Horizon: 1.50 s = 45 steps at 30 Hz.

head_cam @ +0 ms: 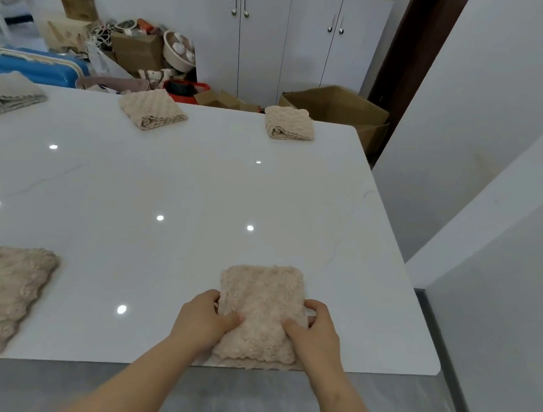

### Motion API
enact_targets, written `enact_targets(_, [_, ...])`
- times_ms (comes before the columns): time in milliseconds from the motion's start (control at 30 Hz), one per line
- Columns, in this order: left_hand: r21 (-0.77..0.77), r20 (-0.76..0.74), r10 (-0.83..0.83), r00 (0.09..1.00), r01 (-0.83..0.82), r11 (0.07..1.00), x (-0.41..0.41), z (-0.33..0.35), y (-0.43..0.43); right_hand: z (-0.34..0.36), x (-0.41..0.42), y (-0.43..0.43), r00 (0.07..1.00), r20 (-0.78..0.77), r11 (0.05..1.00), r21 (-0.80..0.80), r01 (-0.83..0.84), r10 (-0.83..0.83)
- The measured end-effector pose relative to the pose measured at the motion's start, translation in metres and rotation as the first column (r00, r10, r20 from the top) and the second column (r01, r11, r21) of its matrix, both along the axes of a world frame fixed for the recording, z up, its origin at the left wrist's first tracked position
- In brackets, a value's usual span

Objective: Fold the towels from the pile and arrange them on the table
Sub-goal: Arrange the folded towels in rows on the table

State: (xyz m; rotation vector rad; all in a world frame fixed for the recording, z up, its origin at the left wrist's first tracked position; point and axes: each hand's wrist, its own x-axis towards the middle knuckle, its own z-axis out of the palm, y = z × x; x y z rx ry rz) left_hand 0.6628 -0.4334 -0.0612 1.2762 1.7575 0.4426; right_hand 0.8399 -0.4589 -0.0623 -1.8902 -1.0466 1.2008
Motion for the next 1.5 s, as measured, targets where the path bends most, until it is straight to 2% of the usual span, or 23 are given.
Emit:
enact_targets(133, [-0.042,0.022,0.050,0.999,-0.049,0.998,-0.002,0.004,0.002,0.004,-0.001,0.001,0.999,0.043,1.000,0.012,0.002,-0.002])
enact_targets(233, [0.085,-0.008,0.121,0.993,-0.120,0.989,-0.003,0.012,0.008,0.011,-0.001,0.009,0.982,0.185,0.994,0.106,0.011,-0.030])
enact_targets(333, [0.215,0.000,0.101,0.995,-0.099,0.971,0.001,0.023,0.015,0.021,-0.006,0.018,0.970,0.238,0.983,0.184,-0.003,-0.042])
enact_targets(533, [0.265,0.048,-0.032,0.998,0.018,0.964,0.032,0.043,0.028,0.025,-0.003,0.028,0.976,0.220,0.985,0.168,-0.032,-0.006])
enact_targets(800, [0.225,0.121,-0.107,0.987,0.078,0.971,0.062,0.044,0.042,0.024,0.016,0.032,0.988,0.078,0.981,0.153,0.123,-0.136])
enact_targets(1033, [0.261,0.137,-0.272,0.952,0.231,0.937,0.146,0.046,0.059,0.027,0.099,0.032,0.961,0.073,0.957,0.141,0.256,-0.267])
enact_targets(1167, [0.294,0.130,-0.279,0.951,0.232,0.927,0.217,0.040,0.079,0.023,0.169,0.050,0.968,0.028,0.956,0.165,0.243,-0.250])
enact_targets(1267, [0.304,0.155,-0.221,0.963,0.166,0.938,0.280,0.031,0.093,0.019,0.234,0.071,0.985,0.011,0.971,0.171,0.170,-0.174])
enact_targets(1500, [0.248,0.188,0.070,0.980,-0.116,0.962,0.393,0.034,0.124,0.024,0.360,0.123,0.995,0.067,0.995,0.075,-0.072,0.067])
